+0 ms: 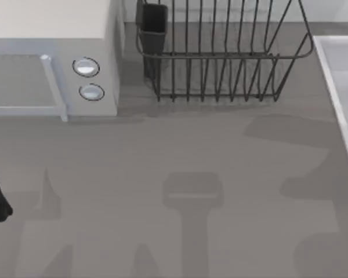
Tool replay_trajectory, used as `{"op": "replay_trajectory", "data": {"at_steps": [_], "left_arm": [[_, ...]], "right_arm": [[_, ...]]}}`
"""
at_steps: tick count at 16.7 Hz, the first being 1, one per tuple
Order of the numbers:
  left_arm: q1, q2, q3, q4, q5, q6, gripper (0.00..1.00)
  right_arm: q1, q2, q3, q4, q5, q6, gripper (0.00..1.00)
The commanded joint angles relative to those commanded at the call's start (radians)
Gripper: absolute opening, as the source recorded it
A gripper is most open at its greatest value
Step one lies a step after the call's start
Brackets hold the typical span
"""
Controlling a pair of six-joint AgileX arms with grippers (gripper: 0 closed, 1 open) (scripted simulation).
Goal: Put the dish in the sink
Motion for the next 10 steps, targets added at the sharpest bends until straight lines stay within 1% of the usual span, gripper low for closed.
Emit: {"op": "replay_trajectory", "data": {"at_steps": [2,4,10], "left_arm": [[0.000,0.000,0.000,0.000,0.000,0.000,1.00],[0.000,0.000,0.000,0.000,0.000,0.000,1.00],[0.000,0.000,0.000,0.000,0.000,0.000,1.00]], "right_arm": [[-0.031,-0.030,-0.016,0.079,-0.004,-0.005,0.00],[-0.047,-0.046,-0.021,0.119,-0.006,-0.007,0.00],[-0.044,-0.041,-0.018,0.124,-0.006,-0.007,0.00]]}}
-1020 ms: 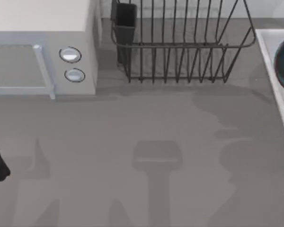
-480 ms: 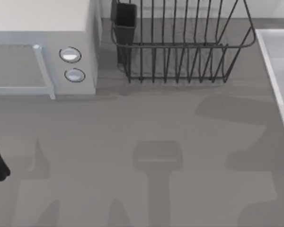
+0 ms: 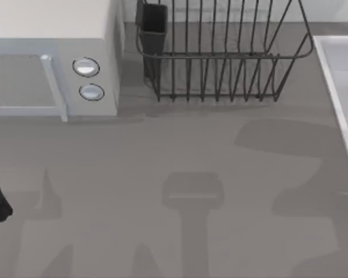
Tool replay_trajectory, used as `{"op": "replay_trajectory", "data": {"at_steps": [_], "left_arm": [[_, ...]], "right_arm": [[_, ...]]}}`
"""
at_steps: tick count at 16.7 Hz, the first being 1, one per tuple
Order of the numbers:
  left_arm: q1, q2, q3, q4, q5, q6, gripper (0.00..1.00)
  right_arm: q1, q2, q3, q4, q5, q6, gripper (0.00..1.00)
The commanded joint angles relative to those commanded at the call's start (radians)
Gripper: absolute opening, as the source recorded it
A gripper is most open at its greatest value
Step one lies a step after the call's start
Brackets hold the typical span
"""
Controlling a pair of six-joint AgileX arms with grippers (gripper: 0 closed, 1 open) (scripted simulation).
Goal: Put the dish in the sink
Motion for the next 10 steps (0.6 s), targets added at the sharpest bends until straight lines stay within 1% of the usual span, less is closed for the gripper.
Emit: {"op": "replay_trajectory", "data": {"at_steps": [2,4,6,10], "left_arm": [[0.000,0.000,0.000,0.000,0.000,0.000,1.00],[0.000,0.000,0.000,0.000,0.000,0.000,1.00],[0.000,0.000,0.000,0.000,0.000,0.000,1.00],[0.000,0.000,0.000,0.000,0.000,0.000,1.00]], "right_arm": [[0.000,0.034,-0.003,0.035,-0.002,0.000,0.00],[-0.003,0.108,-0.010,0.112,-0.004,-0.001,0.00],[-0.006,0.218,-0.023,0.232,-0.005,-0.002,0.00],[-0.010,0.472,-0.065,0.541,-0.001,-0.005,0.00]]}}
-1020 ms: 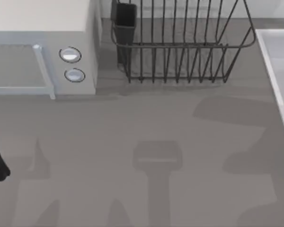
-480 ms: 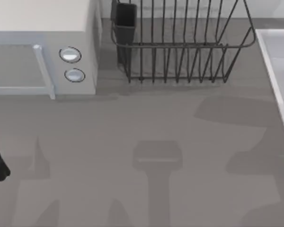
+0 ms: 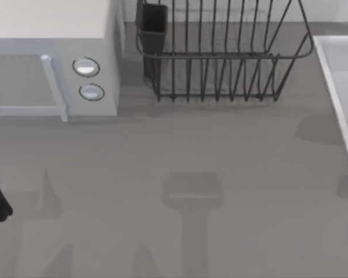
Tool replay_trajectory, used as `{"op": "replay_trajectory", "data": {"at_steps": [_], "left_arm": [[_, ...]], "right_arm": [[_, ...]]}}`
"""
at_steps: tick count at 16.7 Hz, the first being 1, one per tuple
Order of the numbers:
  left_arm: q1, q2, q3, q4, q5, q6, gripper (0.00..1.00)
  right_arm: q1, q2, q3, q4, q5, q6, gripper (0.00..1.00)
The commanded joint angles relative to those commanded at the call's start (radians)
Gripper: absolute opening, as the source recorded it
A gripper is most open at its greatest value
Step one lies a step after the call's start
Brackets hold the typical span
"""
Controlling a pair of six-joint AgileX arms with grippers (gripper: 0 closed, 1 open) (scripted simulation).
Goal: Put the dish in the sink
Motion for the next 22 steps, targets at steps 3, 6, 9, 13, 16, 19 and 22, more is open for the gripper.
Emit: {"op": "replay_trajectory", "data": {"at_steps": [3,6,9,13,16,19,22], "left_arm": [[0.000,0.000,0.000,0.000,0.000,0.000,1.00],[0.000,0.000,0.000,0.000,0.000,0.000,1.00],[0.000,0.000,0.000,0.000,0.000,0.000,1.00],[0.000,0.000,0.000,0.000,0.000,0.000,1.00],[0.000,0.000,0.000,0.000,0.000,0.000,1.00],[0.000,0.000,0.000,0.000,0.000,0.000,1.00],[0.000,0.000,0.000,0.000,0.000,0.000,1.00]], "right_arm": [[0.001,0.152,-0.029,0.186,0.005,-0.001,0.00],[0.003,0.236,-0.043,0.278,0.010,0.000,0.00],[0.004,0.245,-0.045,0.287,0.010,0.000,0.00],[0.004,0.245,-0.045,0.287,0.010,0.000,0.15],[0.004,0.245,-0.045,0.287,0.010,0.000,0.38],[0.004,0.245,-0.045,0.287,0.010,0.000,0.60],[0.004,0.245,-0.045,0.287,0.010,0.000,0.83]]}}
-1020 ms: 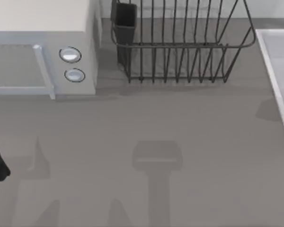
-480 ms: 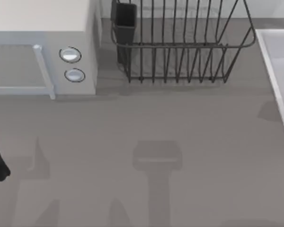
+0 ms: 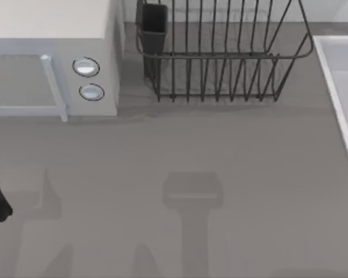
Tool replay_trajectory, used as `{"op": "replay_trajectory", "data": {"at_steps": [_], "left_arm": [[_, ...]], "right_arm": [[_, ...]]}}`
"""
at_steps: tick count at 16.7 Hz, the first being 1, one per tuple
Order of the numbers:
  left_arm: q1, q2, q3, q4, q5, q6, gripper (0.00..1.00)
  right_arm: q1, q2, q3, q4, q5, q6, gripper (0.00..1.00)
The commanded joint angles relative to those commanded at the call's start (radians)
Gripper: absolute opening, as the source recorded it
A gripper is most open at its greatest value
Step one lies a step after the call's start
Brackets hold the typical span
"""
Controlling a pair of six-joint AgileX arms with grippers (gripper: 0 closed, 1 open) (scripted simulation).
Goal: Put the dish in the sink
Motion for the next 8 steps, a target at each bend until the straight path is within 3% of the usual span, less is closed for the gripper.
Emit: {"op": "replay_trajectory", "data": {"at_steps": [2,8], "left_arm": [[0.000,0.000,0.000,0.000,0.000,0.000,1.00],[0.000,0.000,0.000,0.000,0.000,0.000,1.00]], "right_arm": [[0.000,0.000,0.000,0.000,0.000,0.000,0.98],[0.000,0.000,0.000,0.000,0.000,0.000,1.00]]}}
